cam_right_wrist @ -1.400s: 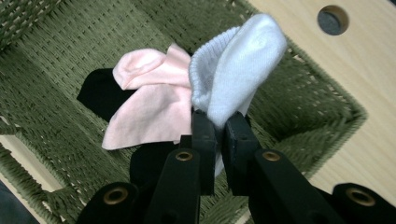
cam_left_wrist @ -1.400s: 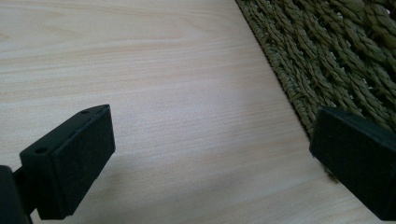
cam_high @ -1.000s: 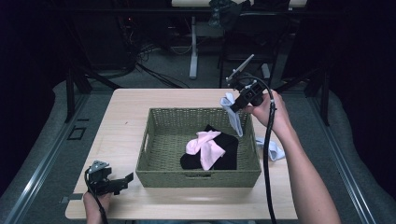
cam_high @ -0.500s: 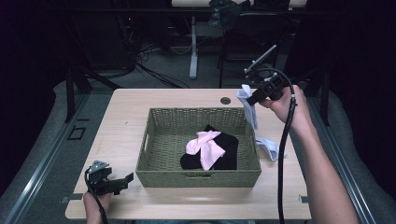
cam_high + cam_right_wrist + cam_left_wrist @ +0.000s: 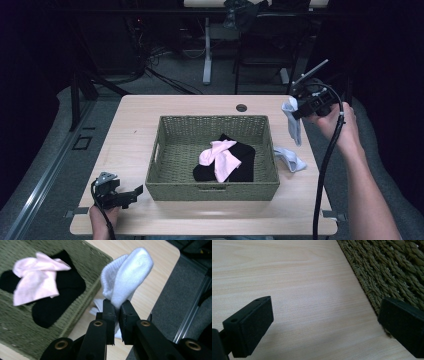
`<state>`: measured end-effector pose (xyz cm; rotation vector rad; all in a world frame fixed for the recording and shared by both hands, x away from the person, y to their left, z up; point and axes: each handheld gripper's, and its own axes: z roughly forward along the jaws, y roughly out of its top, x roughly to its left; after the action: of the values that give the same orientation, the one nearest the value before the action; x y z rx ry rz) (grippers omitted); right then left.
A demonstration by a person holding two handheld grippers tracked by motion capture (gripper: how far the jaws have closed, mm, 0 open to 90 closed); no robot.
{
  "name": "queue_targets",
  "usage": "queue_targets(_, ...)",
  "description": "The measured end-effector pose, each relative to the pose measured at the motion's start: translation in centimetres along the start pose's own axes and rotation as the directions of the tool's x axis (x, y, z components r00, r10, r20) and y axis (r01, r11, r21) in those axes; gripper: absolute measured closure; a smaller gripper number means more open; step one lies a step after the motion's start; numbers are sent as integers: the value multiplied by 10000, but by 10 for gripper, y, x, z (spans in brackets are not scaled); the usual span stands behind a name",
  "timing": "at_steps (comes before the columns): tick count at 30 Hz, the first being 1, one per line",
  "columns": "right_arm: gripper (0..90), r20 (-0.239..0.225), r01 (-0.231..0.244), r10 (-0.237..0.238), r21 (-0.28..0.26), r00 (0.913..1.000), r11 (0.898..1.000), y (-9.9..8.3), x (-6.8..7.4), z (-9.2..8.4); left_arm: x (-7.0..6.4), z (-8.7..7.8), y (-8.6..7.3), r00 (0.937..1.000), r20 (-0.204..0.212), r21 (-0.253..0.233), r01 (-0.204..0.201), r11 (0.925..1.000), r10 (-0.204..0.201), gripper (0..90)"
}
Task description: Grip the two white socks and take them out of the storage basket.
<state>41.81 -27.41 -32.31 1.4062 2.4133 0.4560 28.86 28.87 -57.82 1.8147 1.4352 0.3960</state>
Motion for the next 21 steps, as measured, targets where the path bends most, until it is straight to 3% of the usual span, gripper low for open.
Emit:
queue_targets(11, 843, -442, -845, 874, 620, 9952, 9945, -43, -26, 56, 0, 0, 0, 10000, -30, 43, -21, 10000, 21, 3)
queue_targets(21, 843, -1115, -1252, 1355, 954, 9845, 9875, -70, -31, 104, 0, 1, 0, 10000, -8, 67, -17, 10000, 17, 3)
